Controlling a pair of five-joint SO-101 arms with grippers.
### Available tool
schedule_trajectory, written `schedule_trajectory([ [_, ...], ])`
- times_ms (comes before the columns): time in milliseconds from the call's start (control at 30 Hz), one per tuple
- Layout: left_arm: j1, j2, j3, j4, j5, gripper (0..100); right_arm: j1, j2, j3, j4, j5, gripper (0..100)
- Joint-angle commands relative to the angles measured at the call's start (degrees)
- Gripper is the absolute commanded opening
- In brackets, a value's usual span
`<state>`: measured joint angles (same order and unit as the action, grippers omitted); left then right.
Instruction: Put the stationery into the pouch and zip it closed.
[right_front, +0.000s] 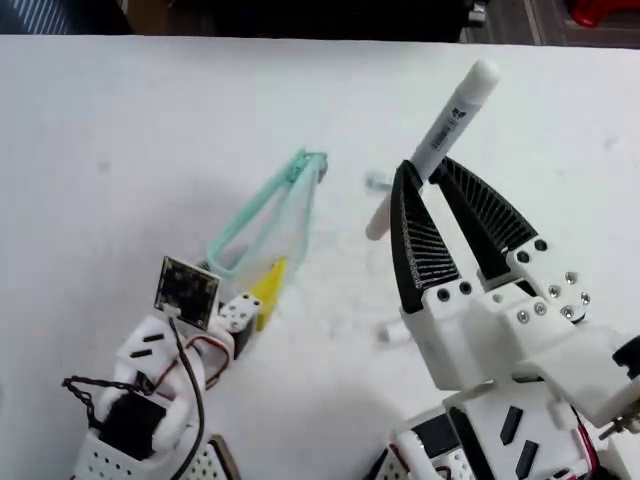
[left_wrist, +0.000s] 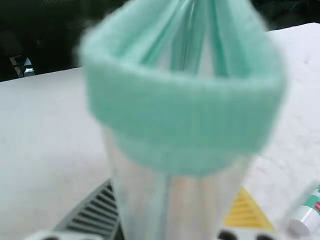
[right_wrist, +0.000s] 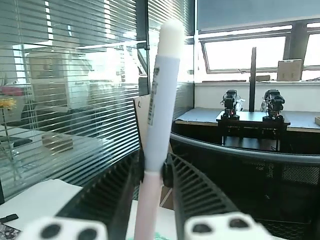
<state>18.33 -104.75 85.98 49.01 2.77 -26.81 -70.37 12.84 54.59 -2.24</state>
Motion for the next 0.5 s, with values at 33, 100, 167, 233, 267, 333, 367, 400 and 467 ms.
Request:
schedule_trajectory([
  [33, 0.8, 0.0, -0.2, -1.1, -0.4, 19, -0.4, -0.5, 0.0, -0.9, -0.4, 1.6],
  [100, 0.8, 0.0, -0.2, -1.1, -0.4, 19, -0.4, -0.5, 0.0, -0.9, -0.4, 1.6],
  [167, 0.8, 0.0, -0.2, -1.1, -0.4, 19, -0.4, -0.5, 0.0, -0.8, -0.4, 1.6],
  [233, 0.8, 0.0, -0.2, -1.1, -0.4, 19, -0.4, -0.5, 0.0, -0.1, -0.4, 1.6],
  [267, 0.8, 0.0, -0.2, -1.1, -0.4, 19, -0.4, -0.5, 0.0, 0.2, -0.4, 1.6],
  [333, 0.8, 0.0, -0.2, -1.1, -0.4, 19, -0.4, -0.5, 0.0, 1.0, -0.4, 1.6],
  [367, 0.8, 0.0, -0.2, -1.1, -0.4, 19, -0.4, -0.5, 0.0, 1.1, -0.4, 1.6],
  [400, 0.8, 0.0, -0.2, -1.1, -0.4, 19, -0.4, -0.5, 0.0, 1.1, -0.4, 1.6],
  [467, 0.8, 0.0, -0.2, -1.1, -0.4, 19, -0.4, -0.6, -0.1, 0.9, -0.4, 1.6],
])
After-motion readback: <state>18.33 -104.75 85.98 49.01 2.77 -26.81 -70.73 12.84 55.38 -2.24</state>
